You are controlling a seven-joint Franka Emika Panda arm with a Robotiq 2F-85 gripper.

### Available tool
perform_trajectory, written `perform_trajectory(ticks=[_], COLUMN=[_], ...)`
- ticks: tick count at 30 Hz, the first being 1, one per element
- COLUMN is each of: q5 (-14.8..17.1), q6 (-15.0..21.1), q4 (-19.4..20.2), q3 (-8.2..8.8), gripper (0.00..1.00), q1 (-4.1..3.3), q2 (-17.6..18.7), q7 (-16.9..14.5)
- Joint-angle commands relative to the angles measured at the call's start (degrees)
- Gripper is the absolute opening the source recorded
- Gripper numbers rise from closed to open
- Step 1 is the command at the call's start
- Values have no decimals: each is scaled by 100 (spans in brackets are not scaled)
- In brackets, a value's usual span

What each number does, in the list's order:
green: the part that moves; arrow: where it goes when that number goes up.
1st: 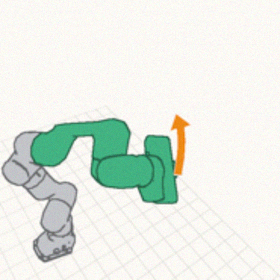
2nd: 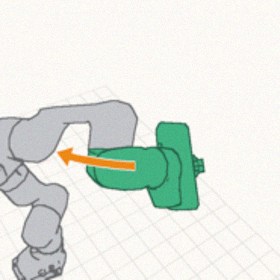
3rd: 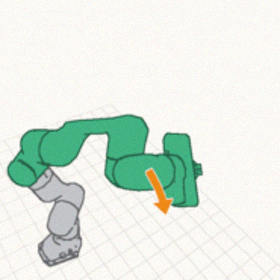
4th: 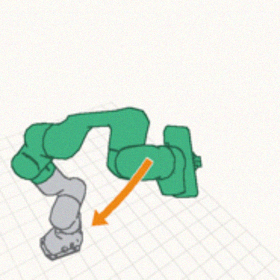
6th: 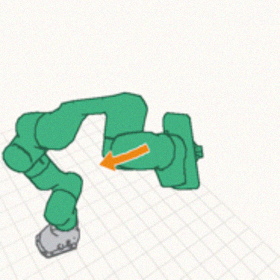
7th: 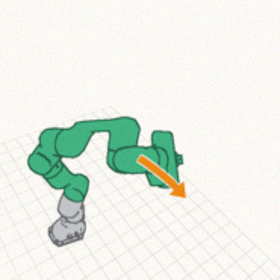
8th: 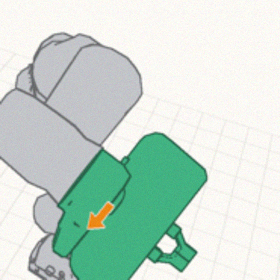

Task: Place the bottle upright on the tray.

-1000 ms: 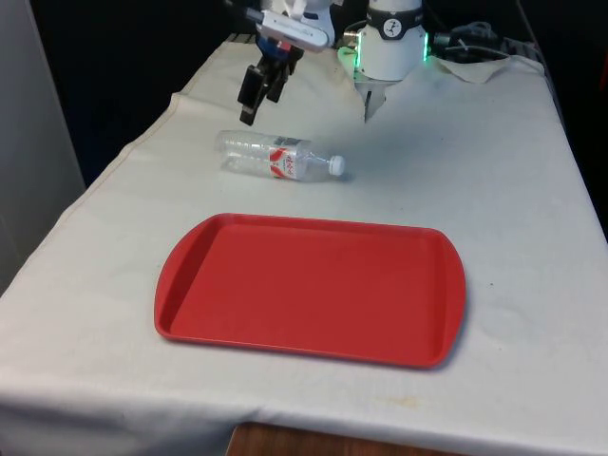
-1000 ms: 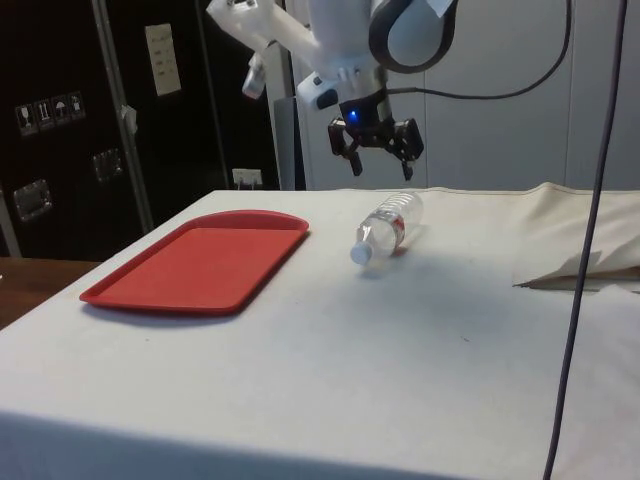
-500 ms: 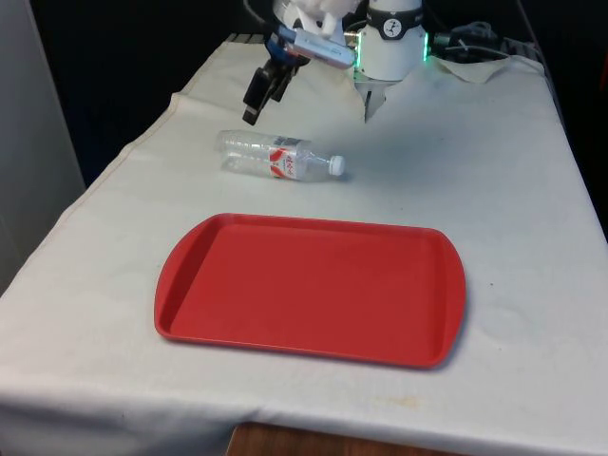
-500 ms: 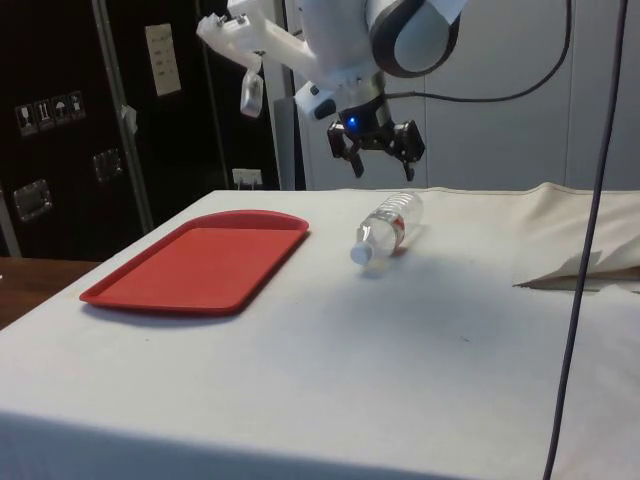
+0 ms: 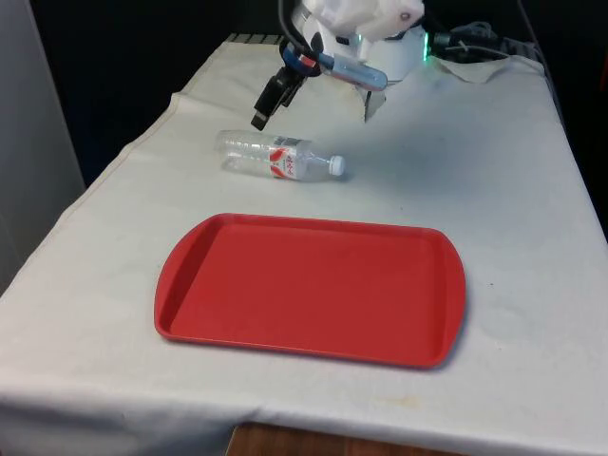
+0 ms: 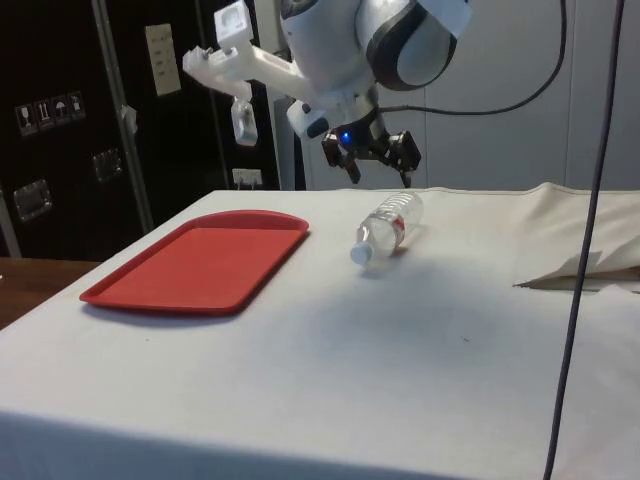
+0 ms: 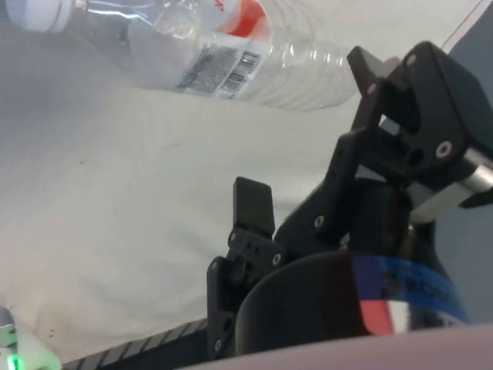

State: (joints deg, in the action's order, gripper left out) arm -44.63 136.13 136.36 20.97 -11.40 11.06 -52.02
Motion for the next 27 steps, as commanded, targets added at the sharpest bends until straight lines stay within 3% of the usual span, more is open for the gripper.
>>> perform_trajectory(ticks=[1, 2, 4, 7, 8, 9, 11, 17, 18, 19, 26, 27], q5=[-40, -178, -235, -315, -241, -361, -413, -550, -481, -573, -705, -642], q6=[-23, -97, -166, -258, -246, -321, -384, -602, -567, -630, -882, -859], q4=[-6, -63, -80, -103, -69, -120, -138, -201, -166, -206, -292, -269], q3=[-29, -46, -103, -195, -235, -246, -309, -510, -527, -539, -762, -791], gripper=[100, 100, 100, 100, 100, 100, 100, 100, 100, 100, 100, 100], q1=[0, -52, -57, -57, -11, -57, -69, -74, -29, -74, -92, -46], q2=[11, 69, 97, 143, 120, 172, 212, 338, 304, 361, 539, 516], q7=[52, 229, 332, 481, 418, 573, 676, 997, 911, 1037, 1387, 1324])
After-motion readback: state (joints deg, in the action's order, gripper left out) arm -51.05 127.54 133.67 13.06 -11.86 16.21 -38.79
